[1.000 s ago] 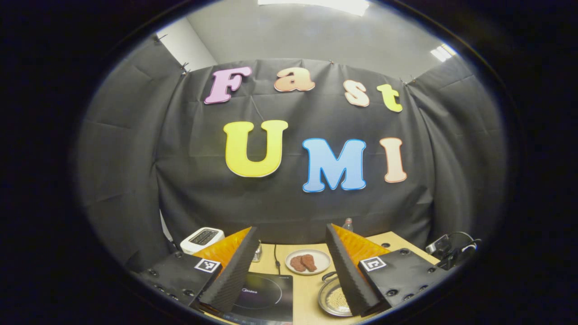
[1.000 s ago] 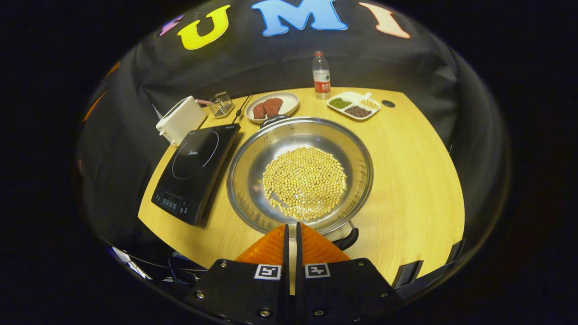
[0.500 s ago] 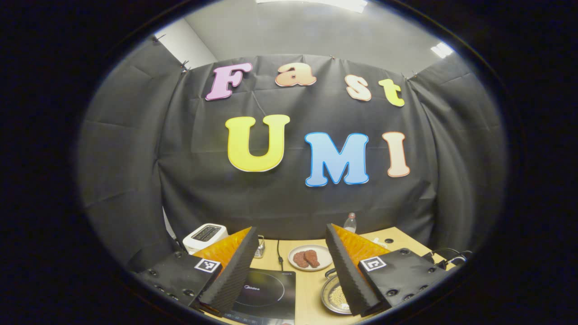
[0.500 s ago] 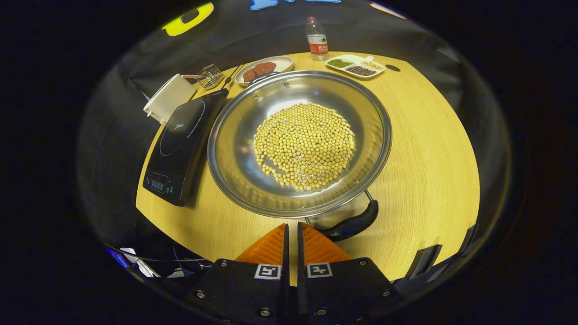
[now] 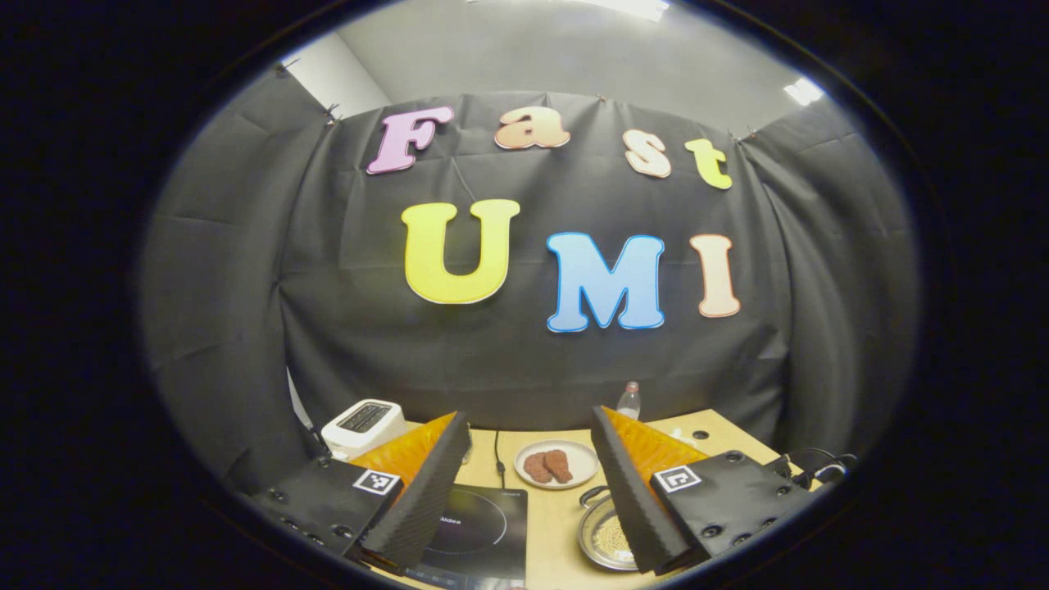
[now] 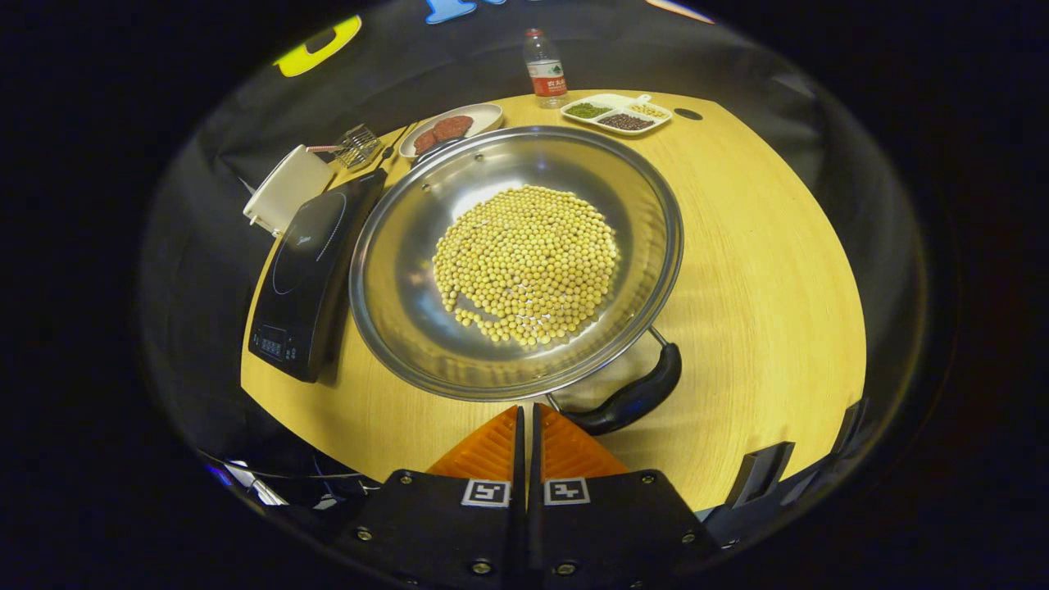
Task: First push the handle of the pot to place it horizontally, then grasp the pot with both hands and set it on the induction cooktop.
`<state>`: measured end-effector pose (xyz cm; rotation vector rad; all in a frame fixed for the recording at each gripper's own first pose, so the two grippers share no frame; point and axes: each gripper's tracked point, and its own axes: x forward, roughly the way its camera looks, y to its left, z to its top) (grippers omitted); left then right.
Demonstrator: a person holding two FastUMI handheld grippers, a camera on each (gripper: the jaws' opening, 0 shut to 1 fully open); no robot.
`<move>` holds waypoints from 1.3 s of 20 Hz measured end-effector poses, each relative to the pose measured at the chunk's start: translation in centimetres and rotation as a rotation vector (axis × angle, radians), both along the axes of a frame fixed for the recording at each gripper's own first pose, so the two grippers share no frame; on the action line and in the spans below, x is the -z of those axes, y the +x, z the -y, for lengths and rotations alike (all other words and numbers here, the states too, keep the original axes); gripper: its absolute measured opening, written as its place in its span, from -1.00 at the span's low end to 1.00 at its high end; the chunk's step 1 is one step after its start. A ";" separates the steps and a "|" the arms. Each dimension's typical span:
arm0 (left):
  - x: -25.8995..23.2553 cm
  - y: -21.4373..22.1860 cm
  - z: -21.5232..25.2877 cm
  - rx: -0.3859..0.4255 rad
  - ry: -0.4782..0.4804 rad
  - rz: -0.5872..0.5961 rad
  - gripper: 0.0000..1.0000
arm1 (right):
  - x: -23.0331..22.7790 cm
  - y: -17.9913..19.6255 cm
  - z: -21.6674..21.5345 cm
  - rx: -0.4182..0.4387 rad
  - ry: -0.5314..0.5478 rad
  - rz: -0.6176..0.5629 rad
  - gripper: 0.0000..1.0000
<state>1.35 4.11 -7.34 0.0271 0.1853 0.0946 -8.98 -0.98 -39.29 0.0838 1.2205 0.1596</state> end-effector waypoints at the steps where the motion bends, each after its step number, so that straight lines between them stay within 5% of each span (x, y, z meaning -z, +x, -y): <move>1: 0.2 0.1 0.2 0.004 0.002 -0.002 0.90 | 0.0 0.1 0.6 0.007 -0.017 0.001 -0.99; 10: 0.8 0.4 1.6 0.020 0.018 -0.024 0.90 | 0.6 2.1 4.6 0.054 -0.105 0.025 -0.98; 26: 1.8 -0.4 2.4 -0.006 0.036 -0.057 0.94 | 1.6 7.5 12.9 -0.021 -0.309 0.063 -0.97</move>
